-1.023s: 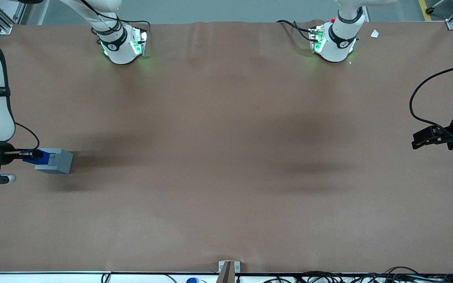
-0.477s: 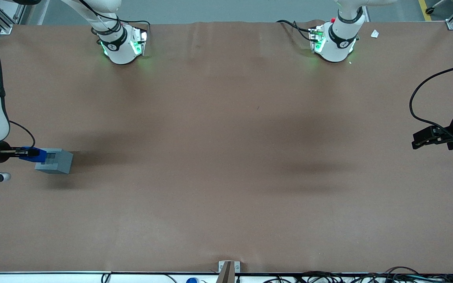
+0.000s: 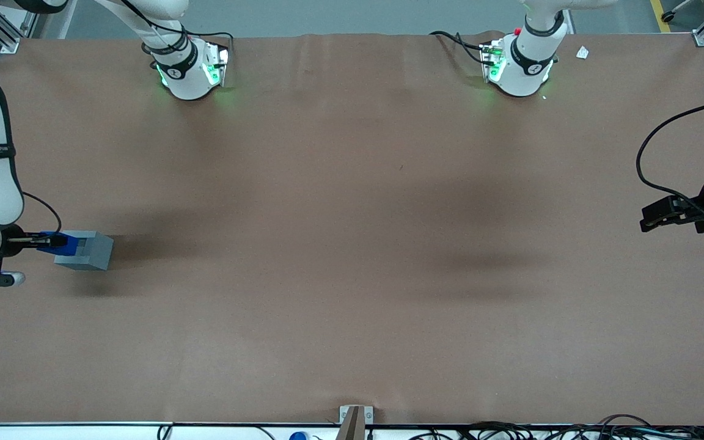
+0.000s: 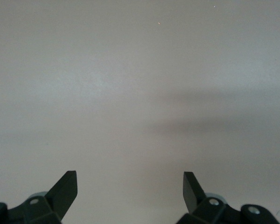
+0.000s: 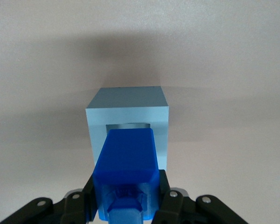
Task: Insert blue part into gray base with right arm
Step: 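Lower the blue block into the gray base's hollow center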
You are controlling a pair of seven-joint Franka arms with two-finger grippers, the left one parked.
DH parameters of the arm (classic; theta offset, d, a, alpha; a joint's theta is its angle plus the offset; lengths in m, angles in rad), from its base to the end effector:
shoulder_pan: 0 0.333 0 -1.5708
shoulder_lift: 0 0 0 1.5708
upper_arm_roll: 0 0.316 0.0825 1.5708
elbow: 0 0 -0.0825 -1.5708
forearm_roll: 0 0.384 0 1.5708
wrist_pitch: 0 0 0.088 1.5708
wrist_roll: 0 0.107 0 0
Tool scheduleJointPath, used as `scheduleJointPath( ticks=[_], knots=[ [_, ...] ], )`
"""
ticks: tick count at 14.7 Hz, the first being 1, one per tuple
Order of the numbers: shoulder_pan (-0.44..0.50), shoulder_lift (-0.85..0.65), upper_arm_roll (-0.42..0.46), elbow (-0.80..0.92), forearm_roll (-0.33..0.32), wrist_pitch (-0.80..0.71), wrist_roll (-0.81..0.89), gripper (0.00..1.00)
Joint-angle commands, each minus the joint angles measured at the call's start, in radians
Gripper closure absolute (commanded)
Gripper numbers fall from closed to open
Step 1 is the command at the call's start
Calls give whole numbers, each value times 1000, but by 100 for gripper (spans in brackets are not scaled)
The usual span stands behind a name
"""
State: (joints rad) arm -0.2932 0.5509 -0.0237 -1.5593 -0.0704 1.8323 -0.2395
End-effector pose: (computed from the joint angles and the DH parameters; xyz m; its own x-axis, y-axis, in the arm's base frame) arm 0.6288 -0.2101 0.3059 0.9576 -0.0467 -0.2844 -0.0471 -0.9989 0.0054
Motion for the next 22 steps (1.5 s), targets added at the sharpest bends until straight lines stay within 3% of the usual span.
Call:
scheduleJointPath(
  ticks=[1,22],
  knots=[
    [-8,0,11,-5,-9,2,17,74],
    [-9,17,13,-12,-5,-7,20,74]
  ],
)
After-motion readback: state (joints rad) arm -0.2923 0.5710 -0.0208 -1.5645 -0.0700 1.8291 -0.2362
